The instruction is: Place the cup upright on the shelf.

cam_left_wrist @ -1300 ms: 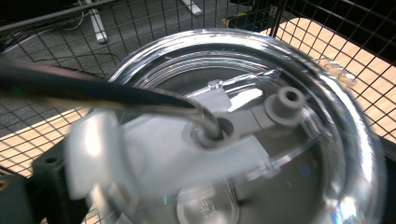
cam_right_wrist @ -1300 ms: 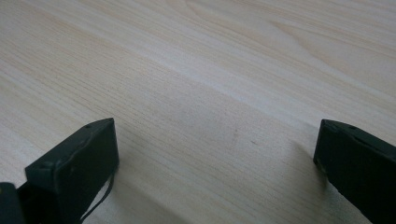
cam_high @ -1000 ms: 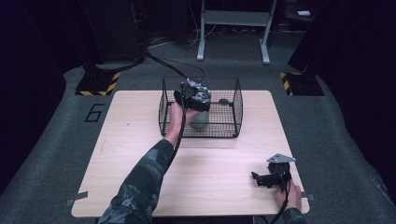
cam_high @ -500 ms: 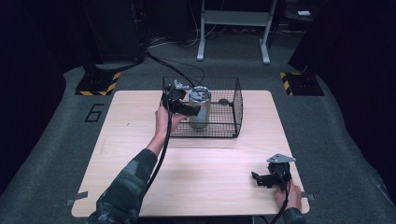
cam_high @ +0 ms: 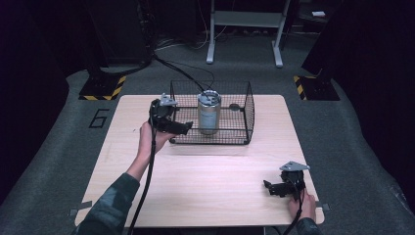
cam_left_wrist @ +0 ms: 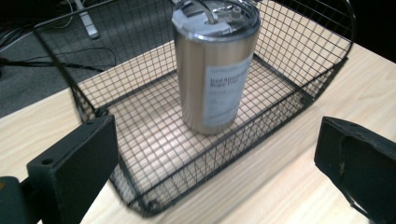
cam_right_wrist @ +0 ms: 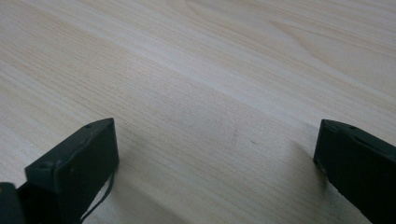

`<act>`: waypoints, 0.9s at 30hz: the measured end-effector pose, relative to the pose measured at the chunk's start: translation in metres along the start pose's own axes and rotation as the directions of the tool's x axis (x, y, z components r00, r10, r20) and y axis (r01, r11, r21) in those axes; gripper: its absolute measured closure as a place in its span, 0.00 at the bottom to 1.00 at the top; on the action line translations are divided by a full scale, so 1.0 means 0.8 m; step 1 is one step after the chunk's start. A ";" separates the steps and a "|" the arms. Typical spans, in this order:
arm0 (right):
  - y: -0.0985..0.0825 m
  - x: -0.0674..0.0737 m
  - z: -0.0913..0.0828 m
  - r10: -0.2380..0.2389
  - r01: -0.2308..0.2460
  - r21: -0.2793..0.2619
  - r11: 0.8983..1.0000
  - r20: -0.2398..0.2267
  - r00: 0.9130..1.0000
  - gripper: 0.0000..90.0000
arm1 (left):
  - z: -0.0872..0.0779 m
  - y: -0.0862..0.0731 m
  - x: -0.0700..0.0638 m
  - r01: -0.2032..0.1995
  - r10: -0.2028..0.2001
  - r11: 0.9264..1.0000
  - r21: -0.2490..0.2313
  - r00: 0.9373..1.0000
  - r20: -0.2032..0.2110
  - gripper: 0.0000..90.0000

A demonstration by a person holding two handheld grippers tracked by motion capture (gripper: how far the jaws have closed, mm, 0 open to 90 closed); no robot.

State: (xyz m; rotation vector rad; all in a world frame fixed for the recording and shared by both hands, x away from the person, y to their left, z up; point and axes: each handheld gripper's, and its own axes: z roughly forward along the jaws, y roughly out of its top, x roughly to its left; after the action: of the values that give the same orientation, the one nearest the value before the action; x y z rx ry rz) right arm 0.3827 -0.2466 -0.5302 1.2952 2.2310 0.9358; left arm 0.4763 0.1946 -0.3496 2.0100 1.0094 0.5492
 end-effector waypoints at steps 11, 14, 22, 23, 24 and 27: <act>0.000 0.000 0.000 0.002 -0.002 0.000 1.000 -0.001 1.000 0.00 | -0.058 -0.063 0.017 0.002 -0.002 1.000 0.006 0.999 -0.034 0.00; 0.000 0.000 0.000 0.002 -0.002 0.000 1.000 -0.001 1.000 0.00 | -0.065 -0.079 0.021 0.005 -0.004 1.000 0.015 0.999 -0.050 0.00; 0.000 0.000 0.000 0.003 -0.003 0.001 1.000 -0.001 1.000 0.00 | -0.076 -0.157 0.038 0.084 -0.078 0.995 0.051 0.991 -0.111 0.00; 0.000 0.001 0.000 0.003 -0.003 0.001 1.000 -0.001 1.000 0.00 | -0.076 -0.166 0.040 0.091 -0.084 0.994 0.060 0.989 -0.120 0.00; 0.000 0.001 0.000 0.003 -0.003 0.001 1.000 -0.001 1.000 0.00 | -0.076 -0.176 0.043 0.098 -0.089 0.993 0.068 0.988 -0.126 0.00; 0.000 0.001 0.000 0.003 -0.003 0.001 1.000 0.000 1.000 0.00 | -0.071 -0.205 0.051 0.117 -0.101 0.988 0.101 0.983 -0.152 0.00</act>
State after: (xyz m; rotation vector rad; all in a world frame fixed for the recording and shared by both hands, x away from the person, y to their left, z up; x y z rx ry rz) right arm 0.3824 -0.2463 -0.5301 1.2990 2.2306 0.9363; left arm 0.3869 0.3128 -0.4483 2.0177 1.2557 0.6006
